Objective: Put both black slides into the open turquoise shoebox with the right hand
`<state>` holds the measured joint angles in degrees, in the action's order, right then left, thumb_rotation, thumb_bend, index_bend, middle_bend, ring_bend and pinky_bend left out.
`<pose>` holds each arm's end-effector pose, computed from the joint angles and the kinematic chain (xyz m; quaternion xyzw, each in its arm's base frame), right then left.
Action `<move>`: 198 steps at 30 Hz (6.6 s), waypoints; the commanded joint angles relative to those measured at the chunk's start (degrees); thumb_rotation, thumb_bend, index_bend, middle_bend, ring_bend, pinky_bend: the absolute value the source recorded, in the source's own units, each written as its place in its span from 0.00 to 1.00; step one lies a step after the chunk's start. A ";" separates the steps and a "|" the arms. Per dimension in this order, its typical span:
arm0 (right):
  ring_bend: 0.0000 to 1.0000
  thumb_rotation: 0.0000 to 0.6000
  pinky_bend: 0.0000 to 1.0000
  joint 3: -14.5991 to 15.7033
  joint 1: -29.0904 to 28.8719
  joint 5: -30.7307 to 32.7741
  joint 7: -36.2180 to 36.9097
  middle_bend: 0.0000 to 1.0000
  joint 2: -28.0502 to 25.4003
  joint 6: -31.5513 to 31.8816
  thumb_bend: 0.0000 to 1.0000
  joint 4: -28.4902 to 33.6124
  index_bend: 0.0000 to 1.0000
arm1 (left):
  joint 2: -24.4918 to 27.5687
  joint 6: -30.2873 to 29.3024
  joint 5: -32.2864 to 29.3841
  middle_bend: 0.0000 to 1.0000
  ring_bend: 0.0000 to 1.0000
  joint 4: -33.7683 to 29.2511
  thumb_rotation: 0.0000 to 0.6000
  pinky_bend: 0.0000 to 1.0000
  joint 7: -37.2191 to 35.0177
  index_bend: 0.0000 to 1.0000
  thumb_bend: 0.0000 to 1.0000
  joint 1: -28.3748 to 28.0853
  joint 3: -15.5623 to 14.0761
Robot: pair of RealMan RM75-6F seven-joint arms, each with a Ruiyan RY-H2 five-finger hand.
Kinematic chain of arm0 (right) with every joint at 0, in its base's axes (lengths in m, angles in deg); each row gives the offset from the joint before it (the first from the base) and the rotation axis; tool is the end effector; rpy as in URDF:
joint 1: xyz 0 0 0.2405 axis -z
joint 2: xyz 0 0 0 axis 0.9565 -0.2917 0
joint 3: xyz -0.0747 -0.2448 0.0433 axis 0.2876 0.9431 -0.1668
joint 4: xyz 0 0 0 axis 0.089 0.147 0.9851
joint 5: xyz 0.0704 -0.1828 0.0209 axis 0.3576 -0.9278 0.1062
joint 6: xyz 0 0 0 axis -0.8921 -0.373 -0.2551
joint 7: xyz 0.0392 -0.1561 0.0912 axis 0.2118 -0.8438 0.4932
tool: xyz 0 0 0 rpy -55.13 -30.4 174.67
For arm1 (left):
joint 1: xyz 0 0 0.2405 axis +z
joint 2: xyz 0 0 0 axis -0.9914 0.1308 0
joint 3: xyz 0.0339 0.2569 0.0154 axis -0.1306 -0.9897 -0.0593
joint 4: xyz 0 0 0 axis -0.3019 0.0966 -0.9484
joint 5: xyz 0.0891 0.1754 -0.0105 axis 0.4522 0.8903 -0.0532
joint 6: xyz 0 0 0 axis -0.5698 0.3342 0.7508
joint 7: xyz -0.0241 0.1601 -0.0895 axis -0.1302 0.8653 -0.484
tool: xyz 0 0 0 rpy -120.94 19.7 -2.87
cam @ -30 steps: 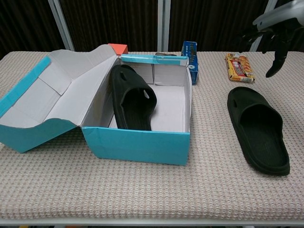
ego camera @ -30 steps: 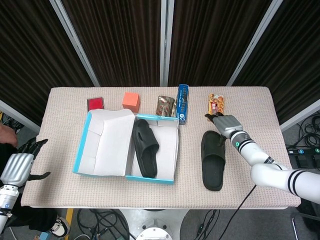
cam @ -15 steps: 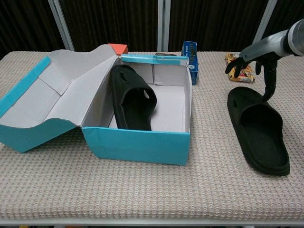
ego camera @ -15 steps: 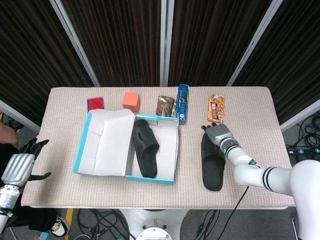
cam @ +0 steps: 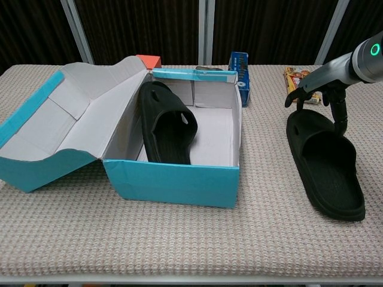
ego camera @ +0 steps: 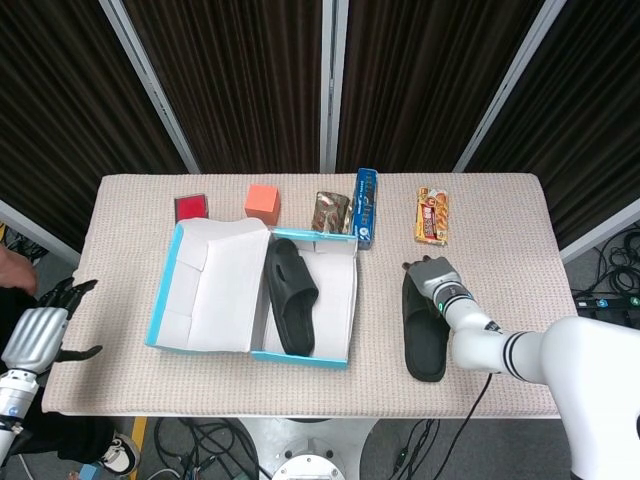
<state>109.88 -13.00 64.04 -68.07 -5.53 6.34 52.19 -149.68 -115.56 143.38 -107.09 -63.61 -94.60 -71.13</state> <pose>-0.1594 -0.4181 0.0128 0.7993 -0.4290 0.0087 0.4208 -0.3274 0.2533 0.1528 -0.6287 -0.4469 -0.3559 0.5276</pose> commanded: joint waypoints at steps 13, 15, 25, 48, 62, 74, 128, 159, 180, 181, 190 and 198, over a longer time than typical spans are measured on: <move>0.04 1.00 0.21 3.87 -3.24 3.39 -0.14 0.17 3.32 1.42 0.00 -1.28 0.01 | 0.07 0.34 -0.03 0.15 0.04 -0.02 1.00 0.18 -0.77 0.10 0.00 -0.06 -0.12; 0.05 1.00 0.22 4.35 -3.48 3.75 -0.69 0.18 3.76 2.66 0.00 -1.08 0.03 | 0.10 0.36 -0.06 0.15 0.04 0.00 1.00 0.18 -0.93 0.10 0.00 -0.05 -0.12; 0.08 1.00 0.23 4.76 -3.64 6.29 -2.97 0.25 5.53 6.08 0.02 -1.12 0.11 | -0.17 0.65 -0.11 0.16 0.04 0.47 1.00 0.18 -1.57 0.10 0.00 -0.01 -0.30; 0.24 1.00 0.29 -1.30 2.14 3.16 -6.53 0.48 5.97 14.66 0.06 -0.85 0.42 | -0.25 1.24 -0.21 0.15 0.04 0.57 1.00 0.18 -2.00 0.10 0.00 -0.09 -0.49; 0.39 1.00 0.46 -9.34 9.39 -10.33 -1.02 0.61 -3.55 22.87 0.09 8.22 0.63 | -0.36 1.46 0.02 0.16 0.04 -0.02 1.00 0.18 -1.38 0.10 0.00 -0.45 -0.45; 0.42 1.00 0.53 -21.91 20.97 -31.80 19.18 0.62 -13.34 24.13 0.09 14.63 0.64 | 0.00 0.59 0.41 0.15 0.04 -1.23 1.00 0.18 -0.02 0.10 0.00 -0.40 -0.34; 0.42 1.00 0.54 -34.19 34.90 -76.34 79.06 0.63 13.12 16.73 0.09 -19.18 0.66 | -1.25 0.31 -0.26 0.16 0.04 1.78 1.00 0.18 -1.81 0.10 0.00 -0.09 -0.10; 0.42 1.00 0.54 -34.50 32.70 -73.66 69.20 0.63 13.23 10.03 0.09 -20.46 0.66 | -1.21 0.48 -0.51 0.16 0.04 2.40 1.00 0.18 -3.03 0.10 0.00 0.03 0.09; 0.40 1.00 0.54 -34.89 32.25 -72.31 67.74 0.59 12.56 6.02 0.02 -19.15 0.63 | -1.30 0.30 -0.20 0.16 0.04 2.49 1.00 0.18 -3.21 0.10 0.00 0.13 -0.02; 0.38 1.00 0.53 -34.92 32.22 -72.59 68.33 0.56 12.21 5.78 0.00 -18.82 0.60 | -1.30 0.37 -0.21 0.15 0.04 2.49 1.00 0.18 -3.19 0.10 0.00 0.07 0.01; 0.12 1.00 0.34 -34.09 31.73 -75.76 73.70 0.29 9.33 3.10 0.00 -17.11 0.25 | -1.28 0.33 -0.09 0.15 0.04 2.38 1.00 0.18 -3.13 0.10 0.00 0.15 -0.13; 0.06 1.00 0.32 -33.70 31.57 -77.15 75.18 0.18 7.66 3.16 0.00 -16.28 0.15 | -1.22 0.86 -0.29 0.16 0.04 2.34 1.00 0.18 -3.29 0.10 0.00 -0.11 -0.04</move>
<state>76.16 18.59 -13.01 7.08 2.41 9.46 35.69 -150.90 -114.71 143.10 -104.76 -66.89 -94.70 -71.17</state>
